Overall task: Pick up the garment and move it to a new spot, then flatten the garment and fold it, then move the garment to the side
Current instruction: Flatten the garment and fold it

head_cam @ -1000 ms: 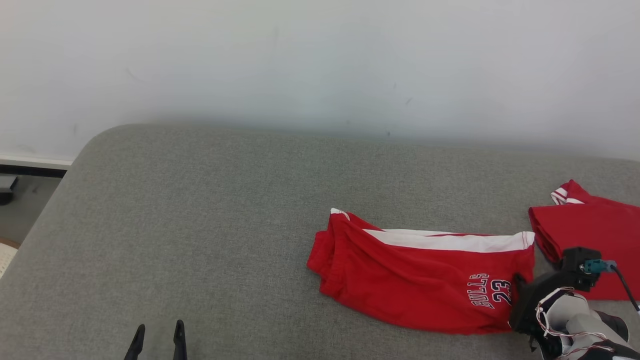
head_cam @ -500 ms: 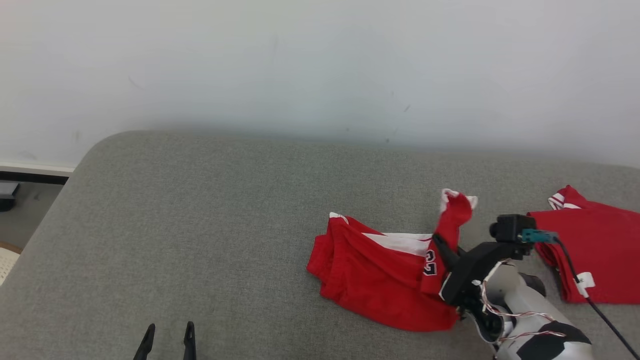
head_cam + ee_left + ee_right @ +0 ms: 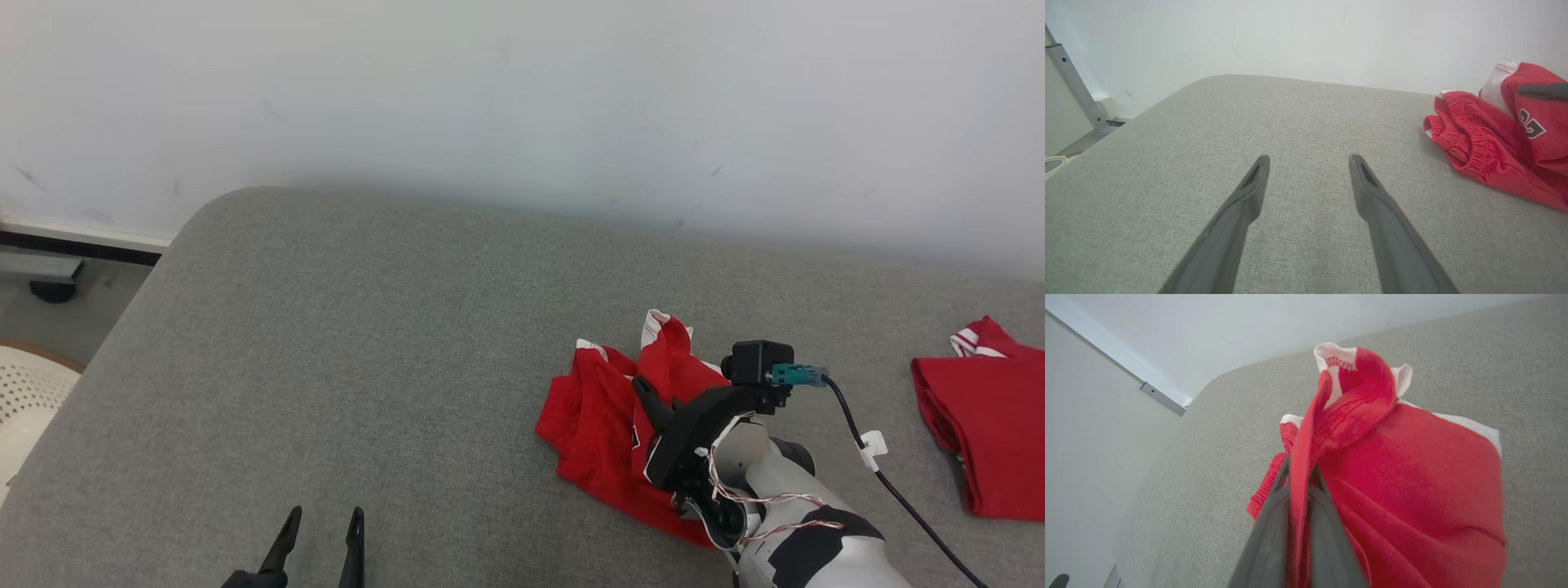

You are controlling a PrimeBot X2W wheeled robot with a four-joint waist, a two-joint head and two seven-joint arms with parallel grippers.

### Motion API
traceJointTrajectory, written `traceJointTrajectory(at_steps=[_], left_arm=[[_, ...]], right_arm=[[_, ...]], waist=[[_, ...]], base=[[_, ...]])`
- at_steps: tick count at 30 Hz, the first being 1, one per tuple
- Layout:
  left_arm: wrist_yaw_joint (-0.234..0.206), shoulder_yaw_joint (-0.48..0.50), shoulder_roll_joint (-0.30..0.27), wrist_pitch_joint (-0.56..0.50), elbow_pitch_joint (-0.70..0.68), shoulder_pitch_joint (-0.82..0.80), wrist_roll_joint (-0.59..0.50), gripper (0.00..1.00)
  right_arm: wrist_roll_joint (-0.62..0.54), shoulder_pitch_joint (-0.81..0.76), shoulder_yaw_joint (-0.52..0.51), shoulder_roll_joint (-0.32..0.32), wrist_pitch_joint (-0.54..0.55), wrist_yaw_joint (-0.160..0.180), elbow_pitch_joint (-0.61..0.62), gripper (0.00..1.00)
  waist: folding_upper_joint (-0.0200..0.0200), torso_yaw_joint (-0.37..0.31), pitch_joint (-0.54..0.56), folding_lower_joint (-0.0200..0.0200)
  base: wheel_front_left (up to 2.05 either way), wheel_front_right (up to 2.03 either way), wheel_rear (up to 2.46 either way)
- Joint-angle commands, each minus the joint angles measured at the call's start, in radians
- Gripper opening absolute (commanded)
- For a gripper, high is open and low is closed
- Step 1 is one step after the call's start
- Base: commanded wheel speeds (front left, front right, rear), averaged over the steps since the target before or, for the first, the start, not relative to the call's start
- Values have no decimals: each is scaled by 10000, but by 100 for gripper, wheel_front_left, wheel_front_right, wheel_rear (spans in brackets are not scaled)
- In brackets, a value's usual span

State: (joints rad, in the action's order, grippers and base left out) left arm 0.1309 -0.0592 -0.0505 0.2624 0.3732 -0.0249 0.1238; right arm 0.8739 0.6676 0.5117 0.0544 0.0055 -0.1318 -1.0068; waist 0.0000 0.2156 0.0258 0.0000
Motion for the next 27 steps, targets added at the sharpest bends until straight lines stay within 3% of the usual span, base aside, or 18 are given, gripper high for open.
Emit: traceJointTrajectory(at_steps=[1, 11, 12, 13, 14, 23, 27], left_arm=[[-13, -27, -1, 21, 25, -104, 106, 100], [-14, -370, 1, 21, 198, -438, 268, 100], [-14, -378, 1, 21, 215, -435, 286, 100], [-16, -381, 0, 21, 237, -434, 303, 100], [-24, -372, 0, 21, 253, -449, 315, 100], [-89, -165, 1, 21, 178, -199, 353, 100], [-97, -77, 1, 21, 93, -117, 346, 100]], right_arm=[[49, 116, 47, -30, -90, 19, -84, 0], [1505, 338, 1471, -40, -486, 19, -598, 0], [1636, 375, 1615, -39, -548, 19, -651, 4], [1734, 422, 1756, -39, -620, 19, -683, 28], [1833, 454, 1901, -41, -689, 19, -652, 97], [2054, 1045, 2503, -10, -2046, 19, -617, 100], [1795, 1150, 2426, 606, -2482, 19, -629, 100]], waist=[[0, 144, -114, 0], [0, 394, -291, 0], [0, 400, -289, 0], [0, 399, -286, 0], [0, 387, -276, 0], [0, 36, -126, 0], [0, -100, -118, 0]], base=[[0, 0, 0], [0, 0, 0], [0, 0, 0], [0, 0, 0], [0, 0, 0], [0, 0, 0], [0, 0, 0]])
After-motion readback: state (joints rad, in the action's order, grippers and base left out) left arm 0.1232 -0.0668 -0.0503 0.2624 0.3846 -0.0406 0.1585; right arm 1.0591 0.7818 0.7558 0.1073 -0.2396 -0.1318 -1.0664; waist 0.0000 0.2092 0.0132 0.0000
